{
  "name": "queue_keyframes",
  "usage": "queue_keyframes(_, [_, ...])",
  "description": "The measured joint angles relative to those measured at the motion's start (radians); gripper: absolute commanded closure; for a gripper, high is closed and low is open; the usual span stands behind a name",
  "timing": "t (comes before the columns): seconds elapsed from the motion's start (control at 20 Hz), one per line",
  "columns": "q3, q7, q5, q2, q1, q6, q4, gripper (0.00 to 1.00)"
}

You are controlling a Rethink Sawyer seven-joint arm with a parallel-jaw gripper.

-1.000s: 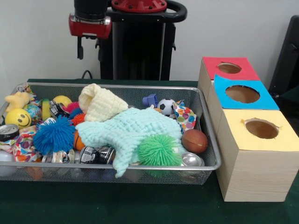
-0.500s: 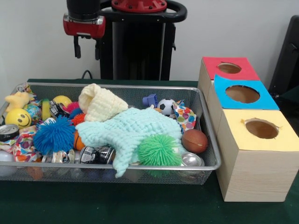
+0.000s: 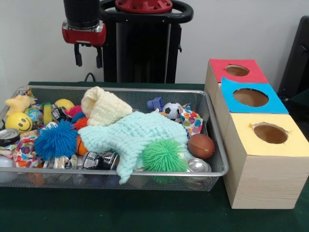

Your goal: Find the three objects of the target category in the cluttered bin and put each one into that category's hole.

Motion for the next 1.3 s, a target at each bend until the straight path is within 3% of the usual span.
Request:
queue_keyframes(0.45, [0.018, 0.000, 0.014, 0.019, -0.029, 0.000, -0.043, 0.00])
queue_keyframes(0.85, [0.056, 0.000, 0.025, -0.015, -0.090, 0.000, -0.056, 0.00])
queue_keyframes(1.3, [0.056, 0.000, -0.002, 0.010, -0.080, -0.012, -0.129, 0.00])
